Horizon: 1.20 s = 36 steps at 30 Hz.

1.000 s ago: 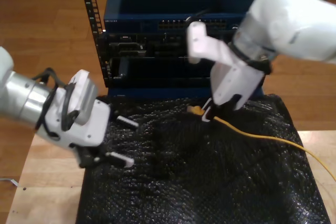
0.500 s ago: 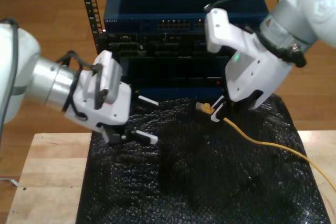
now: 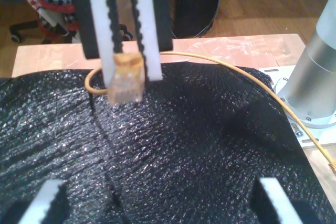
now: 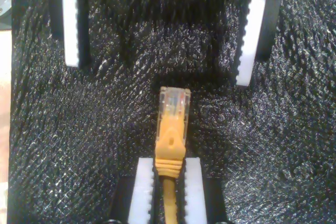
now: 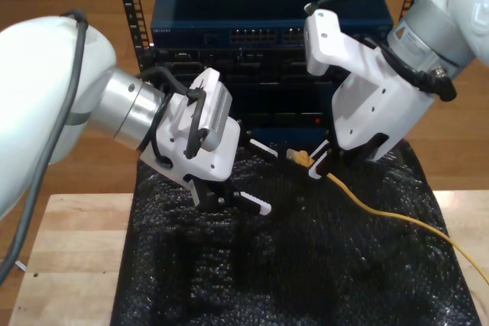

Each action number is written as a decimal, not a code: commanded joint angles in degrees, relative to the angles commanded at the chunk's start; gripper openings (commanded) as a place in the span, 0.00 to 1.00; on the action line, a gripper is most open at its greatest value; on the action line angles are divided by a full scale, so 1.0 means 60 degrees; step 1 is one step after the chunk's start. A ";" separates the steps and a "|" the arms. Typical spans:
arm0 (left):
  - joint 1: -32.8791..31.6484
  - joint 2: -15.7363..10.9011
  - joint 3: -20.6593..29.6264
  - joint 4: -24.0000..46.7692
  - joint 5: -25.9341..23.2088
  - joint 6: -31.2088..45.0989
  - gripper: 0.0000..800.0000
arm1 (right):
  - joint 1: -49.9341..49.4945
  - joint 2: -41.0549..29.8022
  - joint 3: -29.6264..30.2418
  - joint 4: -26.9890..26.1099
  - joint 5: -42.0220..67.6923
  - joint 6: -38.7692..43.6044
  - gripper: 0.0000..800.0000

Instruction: Grab the cable and plug it in

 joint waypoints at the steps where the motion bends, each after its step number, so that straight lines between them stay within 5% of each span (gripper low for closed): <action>1: 0.0015 -0.0015 0.0000 0.0000 0.0000 -0.0015 0.99 | 0.0000 -0.0015 0.0000 0.0000 0.0000 0.0000 0.02; 18: 0.0205 -0.0029 0.0015 -0.0982 0.0117 -0.0015 0.99 | 0.0059 -0.0044 0.0190 0.0000 -0.0015 0.0015 0.02; 36: 0.0278 -0.0029 0.0059 -0.0967 0.0264 0.0029 0.81 | 0.0264 0.0103 0.0322 0.0015 -0.0059 0.0000 0.02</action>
